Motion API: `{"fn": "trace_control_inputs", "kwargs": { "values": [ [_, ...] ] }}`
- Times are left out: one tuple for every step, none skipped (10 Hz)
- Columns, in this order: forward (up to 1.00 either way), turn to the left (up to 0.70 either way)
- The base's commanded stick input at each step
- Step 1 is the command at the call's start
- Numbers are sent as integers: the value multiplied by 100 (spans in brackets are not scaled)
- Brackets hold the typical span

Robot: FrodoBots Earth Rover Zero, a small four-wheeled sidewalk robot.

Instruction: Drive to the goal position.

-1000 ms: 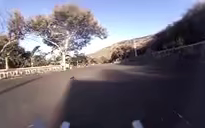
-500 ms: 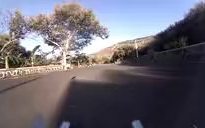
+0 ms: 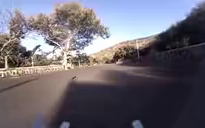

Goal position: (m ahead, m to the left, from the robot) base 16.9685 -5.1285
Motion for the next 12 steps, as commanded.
{"fn": "trace_control_inputs", "kwargs": {
  "values": [
    [50,0],
    [50,0],
    [50,0],
    [50,0],
    [50,0],
    [50,0],
    [50,0],
    [50,0],
    [50,0],
    [50,0],
    [50,0],
    [50,0]
  ]
}}
